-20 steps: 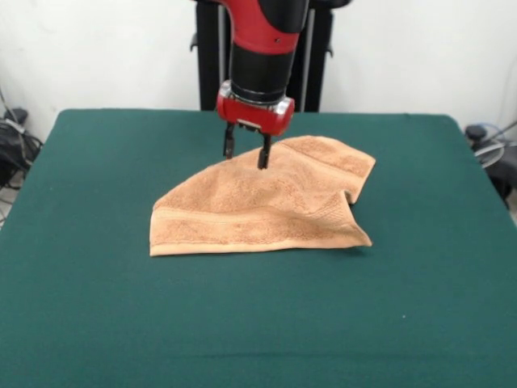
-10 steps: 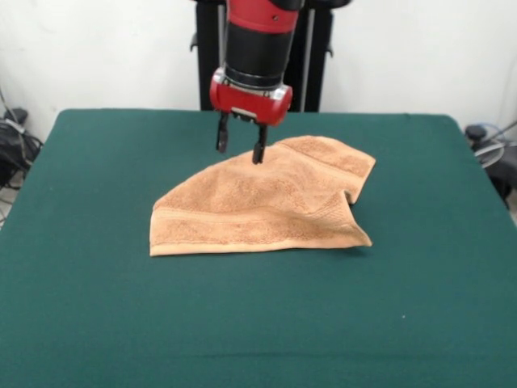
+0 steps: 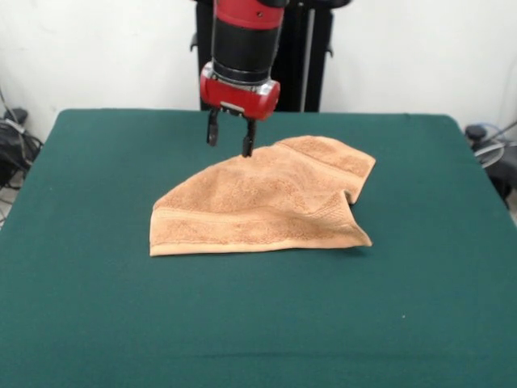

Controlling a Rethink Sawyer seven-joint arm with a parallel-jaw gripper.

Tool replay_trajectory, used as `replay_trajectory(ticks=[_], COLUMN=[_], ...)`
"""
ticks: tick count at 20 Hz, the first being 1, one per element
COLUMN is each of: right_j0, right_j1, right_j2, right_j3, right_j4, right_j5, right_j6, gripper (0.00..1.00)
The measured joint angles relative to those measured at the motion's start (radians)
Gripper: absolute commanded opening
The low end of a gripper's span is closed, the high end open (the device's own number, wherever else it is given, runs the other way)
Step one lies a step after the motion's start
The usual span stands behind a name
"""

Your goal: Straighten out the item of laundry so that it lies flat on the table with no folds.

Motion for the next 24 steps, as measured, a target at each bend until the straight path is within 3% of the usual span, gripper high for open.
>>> replay_trajectory(ticks=[24], right_j0=[-0.010], right_j1=[0.074], right_j2=[0.000], right_j3=[-0.001], right_j4=[-0.048], right_j5=[0.000], right_j6=[0.000], gripper=[1.00])
